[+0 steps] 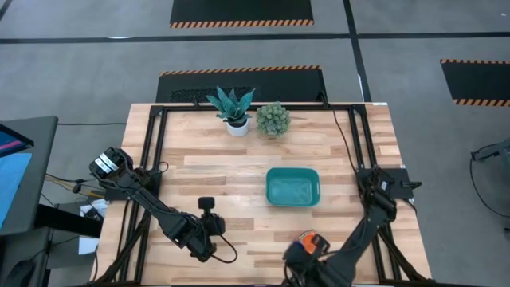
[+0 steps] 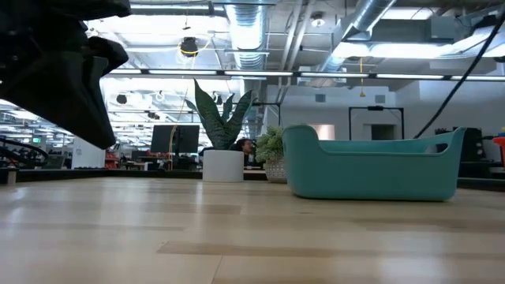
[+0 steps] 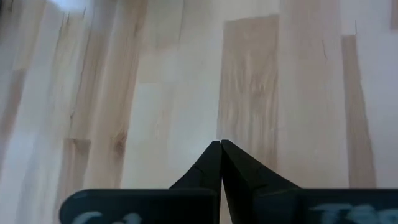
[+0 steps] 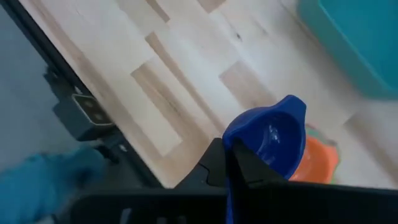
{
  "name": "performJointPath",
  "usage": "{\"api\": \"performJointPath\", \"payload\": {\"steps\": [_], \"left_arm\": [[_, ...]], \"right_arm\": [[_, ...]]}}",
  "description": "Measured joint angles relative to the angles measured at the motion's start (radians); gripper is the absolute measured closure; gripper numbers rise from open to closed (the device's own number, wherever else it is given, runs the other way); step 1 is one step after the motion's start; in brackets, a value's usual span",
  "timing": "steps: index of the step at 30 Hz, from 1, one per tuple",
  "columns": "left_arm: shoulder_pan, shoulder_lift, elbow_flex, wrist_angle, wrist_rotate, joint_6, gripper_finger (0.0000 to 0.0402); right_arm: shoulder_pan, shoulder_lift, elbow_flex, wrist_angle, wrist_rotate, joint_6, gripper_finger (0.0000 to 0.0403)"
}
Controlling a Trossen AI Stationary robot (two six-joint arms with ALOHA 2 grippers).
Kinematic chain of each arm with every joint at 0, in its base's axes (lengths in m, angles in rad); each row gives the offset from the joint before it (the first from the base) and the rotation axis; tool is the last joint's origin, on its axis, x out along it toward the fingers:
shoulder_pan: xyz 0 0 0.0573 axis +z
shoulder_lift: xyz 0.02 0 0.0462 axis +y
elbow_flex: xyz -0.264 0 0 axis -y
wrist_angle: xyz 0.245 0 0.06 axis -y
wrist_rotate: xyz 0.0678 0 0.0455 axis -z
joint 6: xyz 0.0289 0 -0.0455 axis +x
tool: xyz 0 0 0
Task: Nest measuring cups in basket
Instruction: Stack the violet measuring cup on top of the orange measuring cup
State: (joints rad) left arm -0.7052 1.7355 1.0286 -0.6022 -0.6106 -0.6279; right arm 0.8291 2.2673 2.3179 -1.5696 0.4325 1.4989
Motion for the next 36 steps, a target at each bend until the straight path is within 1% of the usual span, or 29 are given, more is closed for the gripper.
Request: {"api": "performJointPath", "payload": {"steps": [4, 6, 9, 10, 13, 16, 18, 22, 27, 33, 36], "left_arm": [[0.009, 0.000, 0.000, 0.001, -0.011, -0.114, 0.0402], [0.013, 0.000, 0.000, 0.001, -0.025, -0.141, 0.0401], [0.016, 0.000, 0.000, 0.003, -0.055, -0.145, 0.0401], [0.016, 0.000, 0.000, 0.006, -0.062, -0.145, 0.0401], [0.015, 0.000, 0.000, 0.033, -0.080, -0.146, 0.0401], [0.015, 0.000, 0.000, 0.047, -0.084, -0.139, 0.0401], [0.015, 0.000, 0.000, 0.046, -0.085, -0.136, 0.0401], [0.015, 0.000, 0.000, 0.045, -0.085, -0.135, 0.0401], [0.015, 0.000, 0.000, 0.045, -0.084, -0.141, 0.0401], [0.015, 0.000, 0.000, 0.044, -0.083, -0.140, 0.0401], [0.015, 0.000, 0.000, 0.044, -0.082, -0.135, 0.0401]], "right_arm": [[0.025, 0.008, 0.002, -0.002, 0.015, 0.171, 0.0399], [0.029, 0.012, -0.003, 0.000, 0.018, 0.231, 0.0399], [0.020, 0.007, -0.042, -0.003, 0.018, 0.349, 0.0399], [0.017, 0.007, -0.062, -0.004, 0.001, 0.378, 0.0399], [0.012, 0.012, -0.113, -0.001, -0.060, 0.453, 0.0399], [0.013, 0.011, -0.147, -0.005, -0.092, 0.512, 0.0399], [0.013, 0.011, -0.148, -0.001, -0.092, 0.534, 0.0398], [0.018, 0.005, -0.148, -0.002, -0.091, 0.565, 0.0398], [0.002, 0.005, -0.147, -0.001, -0.089, 0.560, 0.0398], [-0.034, 0.005, -0.147, -0.001, -0.068, 0.442, 0.0399], [-0.053, -0.020, -0.148, 0.000, -0.074, 0.366, 0.0399]]}}
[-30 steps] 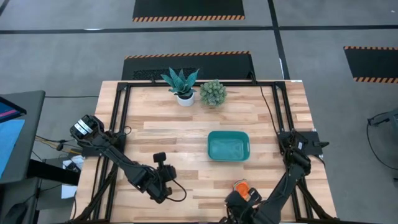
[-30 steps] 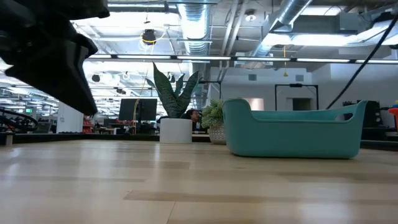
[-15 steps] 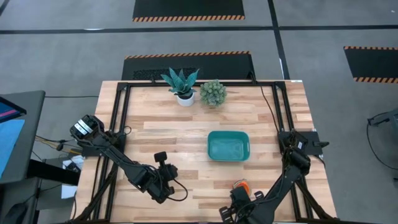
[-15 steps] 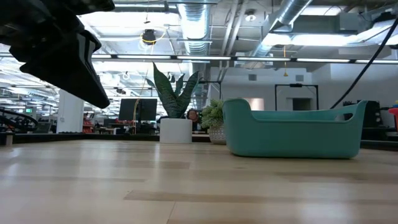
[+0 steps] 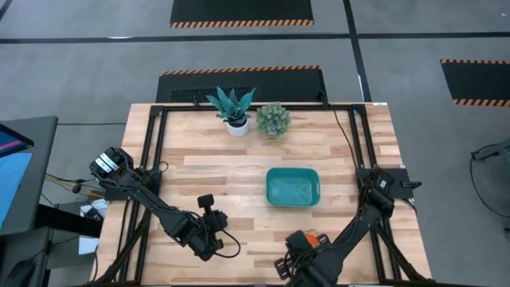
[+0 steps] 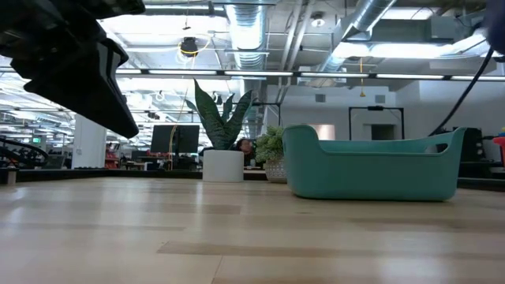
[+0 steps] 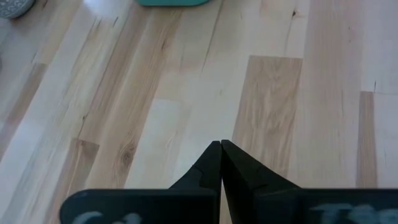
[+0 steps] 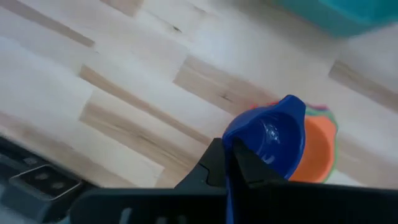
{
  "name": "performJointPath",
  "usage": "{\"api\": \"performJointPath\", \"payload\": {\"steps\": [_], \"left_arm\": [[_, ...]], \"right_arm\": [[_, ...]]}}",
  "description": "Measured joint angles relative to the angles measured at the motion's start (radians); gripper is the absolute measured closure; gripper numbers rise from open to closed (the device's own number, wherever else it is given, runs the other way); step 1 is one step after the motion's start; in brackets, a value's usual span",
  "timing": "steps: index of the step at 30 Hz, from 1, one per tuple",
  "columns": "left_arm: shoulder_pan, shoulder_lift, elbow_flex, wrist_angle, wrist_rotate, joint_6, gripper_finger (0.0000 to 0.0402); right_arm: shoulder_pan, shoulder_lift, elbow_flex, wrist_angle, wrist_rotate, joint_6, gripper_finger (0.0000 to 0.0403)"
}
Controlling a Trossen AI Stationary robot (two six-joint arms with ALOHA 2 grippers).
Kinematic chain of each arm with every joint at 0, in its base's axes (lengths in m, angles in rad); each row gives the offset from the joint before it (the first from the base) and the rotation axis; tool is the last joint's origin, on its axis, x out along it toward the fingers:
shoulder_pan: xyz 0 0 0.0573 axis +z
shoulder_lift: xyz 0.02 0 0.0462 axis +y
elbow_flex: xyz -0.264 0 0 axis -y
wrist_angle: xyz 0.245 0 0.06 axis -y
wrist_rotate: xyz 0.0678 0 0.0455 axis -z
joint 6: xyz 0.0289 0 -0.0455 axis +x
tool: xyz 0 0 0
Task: Nest measuring cups in basket
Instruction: Stack the violet measuring cup on top of the orange measuring cup
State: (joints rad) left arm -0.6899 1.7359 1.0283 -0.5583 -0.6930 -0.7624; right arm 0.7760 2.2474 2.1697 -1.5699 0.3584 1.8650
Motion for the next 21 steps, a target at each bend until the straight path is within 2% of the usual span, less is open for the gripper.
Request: {"api": "performJointPath", "payload": {"steps": [3, 5, 9, 12, 16, 21], "left_arm": [[0.000, 0.000, 0.000, -0.003, 0.000, 0.001, 0.0401], [0.000, 0.000, 0.000, -0.005, 0.000, 0.001, 0.0401], [0.000, 0.000, 0.000, -0.006, 0.001, 0.002, 0.0401], [0.000, 0.000, 0.000, -0.012, 0.002, 0.002, 0.0401], [0.002, 0.000, 0.000, -0.011, 0.003, 0.009, 0.0401], [0.003, 0.000, 0.000, -0.010, 0.003, -0.002, 0.0401]], "right_arm": [[-0.006, -0.044, -0.011, 0.000, 0.011, -0.047, 0.0399], [0.003, -0.099, -0.080, 0.004, 0.010, -0.037, 0.0399], [0.055, -0.222, -0.284, 0.004, -0.008, 0.156, 0.0399], [0.086, -0.282, -0.380, 0.111, 0.001, 0.281, 0.0399], [0.099, -0.307, -0.420, 0.226, 0.043, 0.323, 0.0399], [0.084, -0.296, -0.422, 0.196, 0.034, 0.342, 0.0396]]}}
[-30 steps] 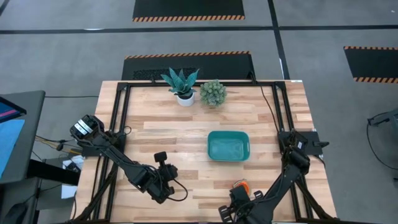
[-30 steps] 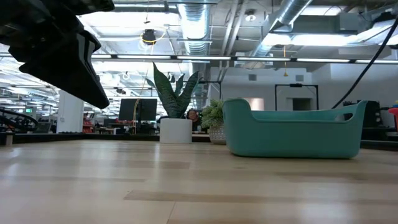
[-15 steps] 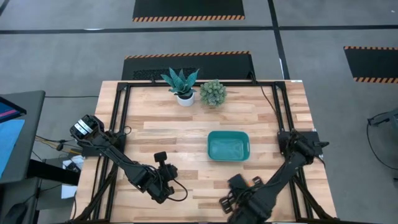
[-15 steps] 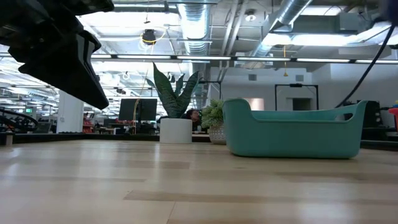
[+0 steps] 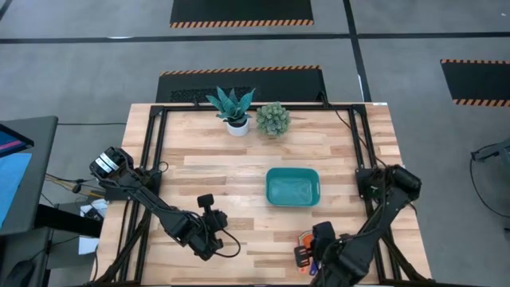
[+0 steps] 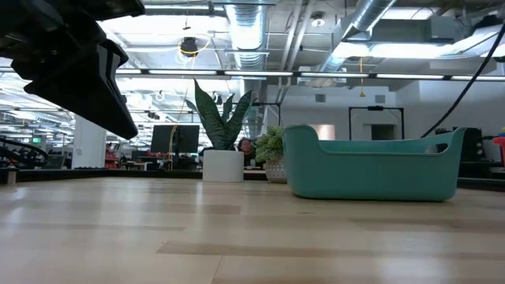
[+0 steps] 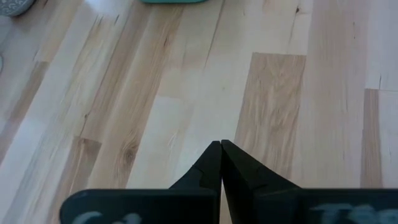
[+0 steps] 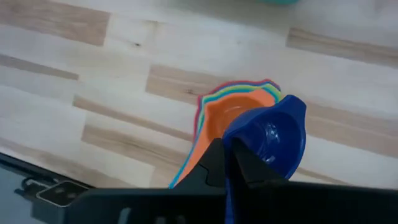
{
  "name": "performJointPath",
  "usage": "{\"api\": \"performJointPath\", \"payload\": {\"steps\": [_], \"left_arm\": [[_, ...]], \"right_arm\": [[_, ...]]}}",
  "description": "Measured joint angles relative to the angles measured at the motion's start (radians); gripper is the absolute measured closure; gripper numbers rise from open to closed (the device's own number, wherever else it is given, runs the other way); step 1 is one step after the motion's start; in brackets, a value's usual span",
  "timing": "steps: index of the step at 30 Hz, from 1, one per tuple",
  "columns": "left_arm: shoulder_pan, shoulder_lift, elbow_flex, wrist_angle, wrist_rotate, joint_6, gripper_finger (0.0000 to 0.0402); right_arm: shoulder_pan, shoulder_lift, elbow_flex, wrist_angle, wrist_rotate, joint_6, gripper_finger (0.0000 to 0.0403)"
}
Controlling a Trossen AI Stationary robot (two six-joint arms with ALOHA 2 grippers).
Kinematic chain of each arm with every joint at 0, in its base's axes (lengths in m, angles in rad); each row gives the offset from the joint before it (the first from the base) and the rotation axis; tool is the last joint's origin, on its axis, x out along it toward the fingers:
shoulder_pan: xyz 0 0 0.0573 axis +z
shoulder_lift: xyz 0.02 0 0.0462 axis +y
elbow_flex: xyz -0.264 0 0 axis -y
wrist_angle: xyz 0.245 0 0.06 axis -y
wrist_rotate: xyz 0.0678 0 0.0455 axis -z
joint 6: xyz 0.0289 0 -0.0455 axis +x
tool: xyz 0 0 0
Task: Nest measuring cups in basket
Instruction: Stack the violet measuring cup on top of the orange measuring cup
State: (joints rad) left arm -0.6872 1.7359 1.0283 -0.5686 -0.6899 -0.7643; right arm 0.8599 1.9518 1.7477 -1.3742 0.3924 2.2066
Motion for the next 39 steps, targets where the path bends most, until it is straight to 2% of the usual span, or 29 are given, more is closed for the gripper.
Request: {"api": "performJointPath", "payload": {"steps": [10, 16, 26, 33, 39], "left_arm": [[0.000, 0.000, 0.000, 0.001, 0.000, 0.000, 0.0401], [0.000, 0.000, 0.000, 0.002, -0.001, 0.006, 0.0401], [0.000, 0.000, 0.000, 0.003, -0.003, 0.005, 0.0402], [0.000, 0.000, 0.000, 0.003, -0.003, 0.000, 0.0401], [0.000, 0.000, 0.000, 0.002, -0.002, 0.000, 0.0402]], "right_arm": [[-0.047, 0.000, -0.053, 0.058, -0.001, -0.015, 0.0397], [-0.043, 0.000, -0.086, 0.096, -0.048, -0.017, 0.0396], [-0.044, 0.000, -0.089, 0.131, -0.050, -0.064, 0.0343], [-0.043, 0.000, -0.089, 0.133, -0.054, -0.073, 0.0337], [-0.051, 0.000, -0.089, 0.133, -0.067, -0.172, 0.0337]]}}
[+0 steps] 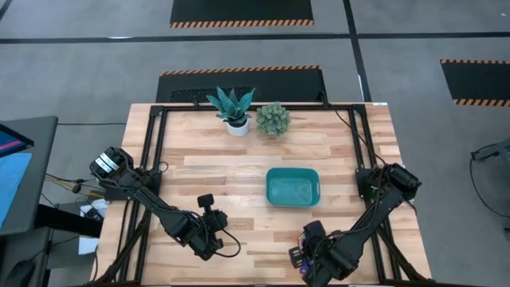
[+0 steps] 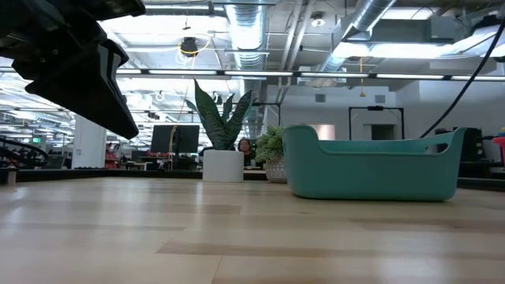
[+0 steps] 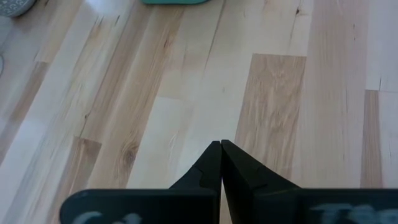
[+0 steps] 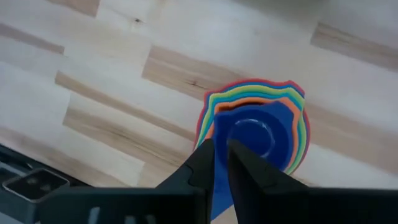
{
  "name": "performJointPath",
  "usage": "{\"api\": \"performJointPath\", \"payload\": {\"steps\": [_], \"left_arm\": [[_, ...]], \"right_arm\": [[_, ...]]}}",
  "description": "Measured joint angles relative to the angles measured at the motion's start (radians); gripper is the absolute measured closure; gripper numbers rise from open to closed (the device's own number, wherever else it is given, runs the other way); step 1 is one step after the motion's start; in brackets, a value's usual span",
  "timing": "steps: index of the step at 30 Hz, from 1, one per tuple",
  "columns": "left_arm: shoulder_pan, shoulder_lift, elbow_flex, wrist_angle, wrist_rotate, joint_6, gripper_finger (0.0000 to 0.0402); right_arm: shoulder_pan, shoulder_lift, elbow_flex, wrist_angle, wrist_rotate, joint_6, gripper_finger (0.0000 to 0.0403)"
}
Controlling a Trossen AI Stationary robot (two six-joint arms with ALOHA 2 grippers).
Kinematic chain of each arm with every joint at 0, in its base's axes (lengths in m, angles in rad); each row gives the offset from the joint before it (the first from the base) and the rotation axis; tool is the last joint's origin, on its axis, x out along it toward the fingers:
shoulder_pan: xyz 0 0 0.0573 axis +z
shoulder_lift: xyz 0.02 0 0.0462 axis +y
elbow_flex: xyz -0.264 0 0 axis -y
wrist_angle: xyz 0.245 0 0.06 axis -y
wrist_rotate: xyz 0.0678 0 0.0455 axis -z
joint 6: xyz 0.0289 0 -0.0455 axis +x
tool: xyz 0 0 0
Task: Nest measuring cups in basket
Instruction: Stack the violet measuring cup on top of the orange measuring cup
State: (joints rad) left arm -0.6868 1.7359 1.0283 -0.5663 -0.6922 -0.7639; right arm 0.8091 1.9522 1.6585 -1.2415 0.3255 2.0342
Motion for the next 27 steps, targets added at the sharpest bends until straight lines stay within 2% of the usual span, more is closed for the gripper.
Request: {"api": "performJointPath", "payload": {"steps": [7, 12, 14, 17, 19, 22, 27], "left_arm": [[0.000, 0.000, 0.000, 0.009, 0.031, 0.021, 0.0402], [0.001, 0.000, 0.000, 0.095, 0.034, 0.085, 0.0401], [0.016, 0.000, 0.000, 0.201, 0.051, 0.162, 0.0402], [0.067, 0.017, 0.006, 0.424, 0.192, 0.315, 0.0402], [0.102, 0.051, 0.033, 0.513, 0.250, 0.377, 0.0401], [0.149, 0.141, 0.138, 0.486, 0.277, 0.430, 0.0401], [0.185, 0.316, 0.383, 0.429, 0.289, 0.573, 0.0402]], "right_arm": [[0.008, -0.016, 0.027, 0.004, 0.020, -0.328, 0.0337], [0.121, -0.016, 0.018, 0.058, 0.019, -0.475, 0.0337], [0.179, -0.016, 0.005, 0.066, 0.052, -0.469, 0.0337], [0.274, -0.016, 0.000, 0.043, 0.115, -0.378, 0.0337], [0.332, -0.016, 0.000, 0.003, 0.167, -0.276, 0.0337], [0.403, -0.012, 0.000, -0.065, 0.237, -0.141, 0.0337], [0.442, 0.029, 0.000, -0.123, 0.240, -0.106, 0.0337]]}}
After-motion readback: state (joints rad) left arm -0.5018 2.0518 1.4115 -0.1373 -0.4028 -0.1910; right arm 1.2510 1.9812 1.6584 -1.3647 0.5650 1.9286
